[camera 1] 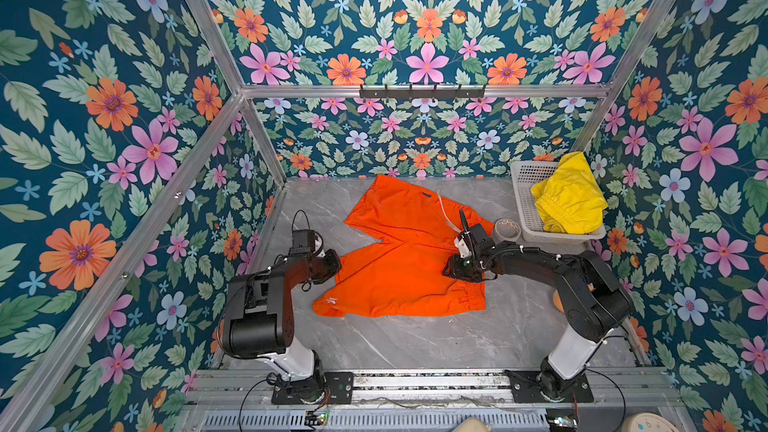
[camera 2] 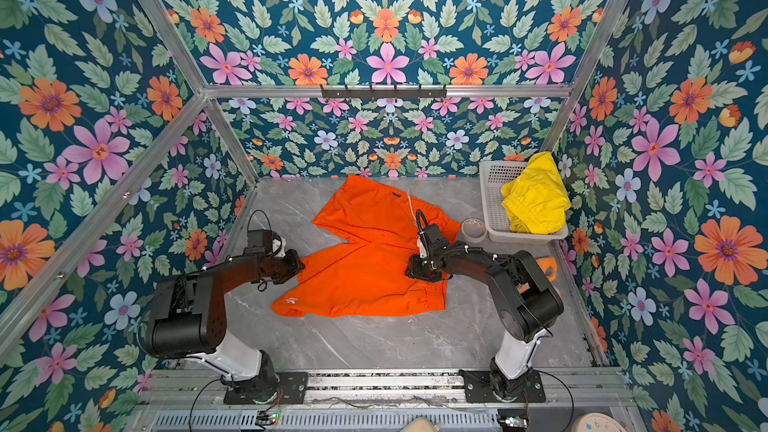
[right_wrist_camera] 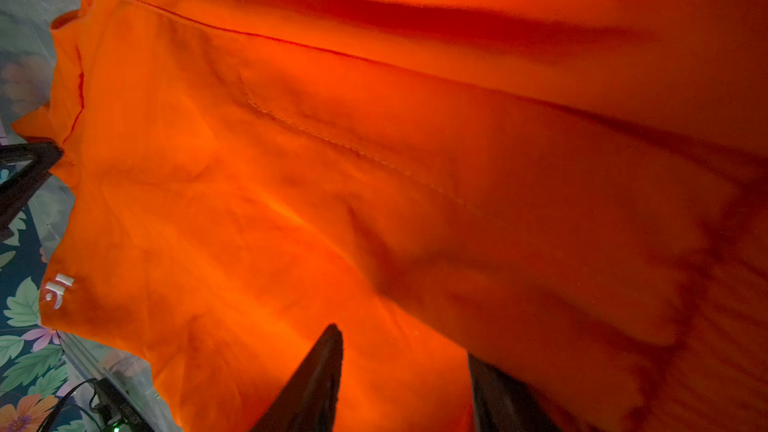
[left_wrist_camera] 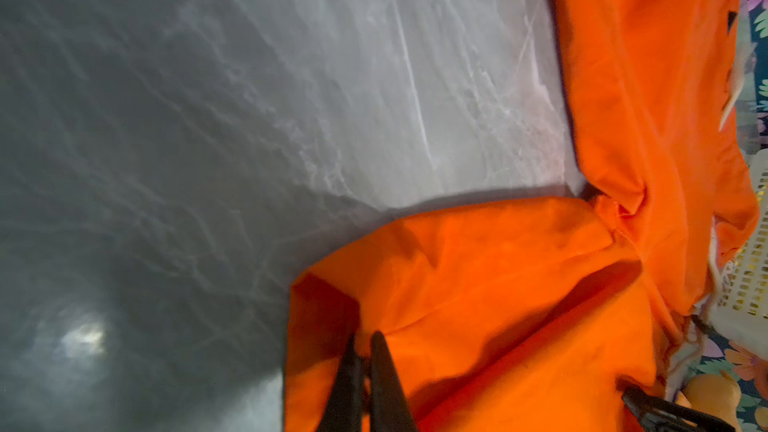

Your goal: Fold and stack the shorts

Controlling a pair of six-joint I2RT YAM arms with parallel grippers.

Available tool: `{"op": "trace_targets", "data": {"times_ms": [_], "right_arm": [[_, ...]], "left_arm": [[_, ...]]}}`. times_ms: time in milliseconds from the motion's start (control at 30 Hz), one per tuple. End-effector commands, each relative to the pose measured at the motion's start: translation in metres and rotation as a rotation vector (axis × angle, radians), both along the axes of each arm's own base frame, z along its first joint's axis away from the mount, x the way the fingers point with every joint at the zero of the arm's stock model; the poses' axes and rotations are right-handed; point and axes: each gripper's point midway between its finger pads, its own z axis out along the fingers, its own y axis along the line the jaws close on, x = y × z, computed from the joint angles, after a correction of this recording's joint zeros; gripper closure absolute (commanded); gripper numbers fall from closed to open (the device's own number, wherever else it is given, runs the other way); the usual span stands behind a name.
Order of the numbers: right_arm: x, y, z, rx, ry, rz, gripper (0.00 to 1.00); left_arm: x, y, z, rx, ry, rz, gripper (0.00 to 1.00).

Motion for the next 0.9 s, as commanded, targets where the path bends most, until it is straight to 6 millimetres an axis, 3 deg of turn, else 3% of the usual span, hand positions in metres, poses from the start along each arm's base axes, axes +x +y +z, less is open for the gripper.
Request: {"op": "trace_targets", "data": {"times_ms": [0, 200, 333, 433, 533, 667, 767, 867], "right_arm": [[-0.004, -0.011, -0.006, -0.033, 0.001, -0.005, 0.50], [-0.020, -0.030, -0.023, -0.062, 0.045, -0.008, 0.50], [-0.027, -0.035, -0.029, -0.075, 0.058, -0.003, 0.50], [-0.028, -0.036, -0.030, -0.085, 0.059, 0.006, 0.50], [-0.028, -0.034, -0.032, -0.076, 0.067, 0.015, 0.50], [-0.026, -0.032, -0.030, -0.066, 0.061, 0.003, 0.50], [-0.021, -0.027, -0.020, -0.030, 0.032, 0.001, 0.48], [-0.009, -0.019, 0.019, 0.028, -0.058, 0.002, 0.45]], "left_arm": [[0.010, 0.002, 0.024, 0.028, -0.053, -0.026, 1.00], [0.026, 0.017, 0.098, 0.148, -0.152, -0.050, 1.00], [0.040, 0.032, 0.123, 0.234, -0.187, -0.044, 1.00], [0.056, 0.051, 0.114, 0.285, -0.143, -0.041, 1.00], [0.072, 0.064, 0.081, 0.295, -0.035, -0.056, 1.00], [0.086, 0.067, 0.042, 0.262, 0.050, -0.065, 0.97], [0.088, 0.069, 0.031, 0.268, 0.093, -0.069, 0.70], [0.085, 0.072, 0.051, 0.289, 0.040, -0.048, 0.49]]}}
